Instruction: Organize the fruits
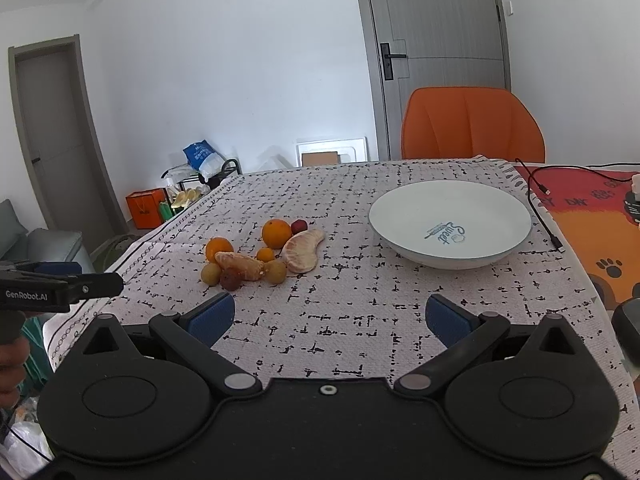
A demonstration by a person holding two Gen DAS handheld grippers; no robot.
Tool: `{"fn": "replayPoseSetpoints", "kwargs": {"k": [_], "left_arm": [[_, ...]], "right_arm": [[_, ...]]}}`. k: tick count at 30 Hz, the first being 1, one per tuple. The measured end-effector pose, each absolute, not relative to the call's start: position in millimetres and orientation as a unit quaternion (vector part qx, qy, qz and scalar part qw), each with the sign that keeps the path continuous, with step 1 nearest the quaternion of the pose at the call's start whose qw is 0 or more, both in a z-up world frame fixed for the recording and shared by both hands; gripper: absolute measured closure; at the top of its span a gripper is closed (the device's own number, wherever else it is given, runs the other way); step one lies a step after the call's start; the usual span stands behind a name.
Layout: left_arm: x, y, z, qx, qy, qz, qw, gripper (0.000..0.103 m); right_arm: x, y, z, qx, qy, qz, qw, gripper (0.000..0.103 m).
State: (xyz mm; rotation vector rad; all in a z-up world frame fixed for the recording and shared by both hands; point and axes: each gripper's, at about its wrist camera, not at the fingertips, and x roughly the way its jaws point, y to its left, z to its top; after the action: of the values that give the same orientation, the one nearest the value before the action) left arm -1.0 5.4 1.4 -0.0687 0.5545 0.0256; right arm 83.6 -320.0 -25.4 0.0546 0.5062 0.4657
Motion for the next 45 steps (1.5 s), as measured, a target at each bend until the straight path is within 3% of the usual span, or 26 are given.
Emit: {"fn": "replayPoseSetpoints", "kwargs": {"k": [45], "left_arm": [[31, 7, -22, -0.045, 0.242, 0.000, 0.969, 0.003]], "right_arm": [[108, -303, -48, 0.017, 0.244, 0.278, 0.929, 0.000]]}}
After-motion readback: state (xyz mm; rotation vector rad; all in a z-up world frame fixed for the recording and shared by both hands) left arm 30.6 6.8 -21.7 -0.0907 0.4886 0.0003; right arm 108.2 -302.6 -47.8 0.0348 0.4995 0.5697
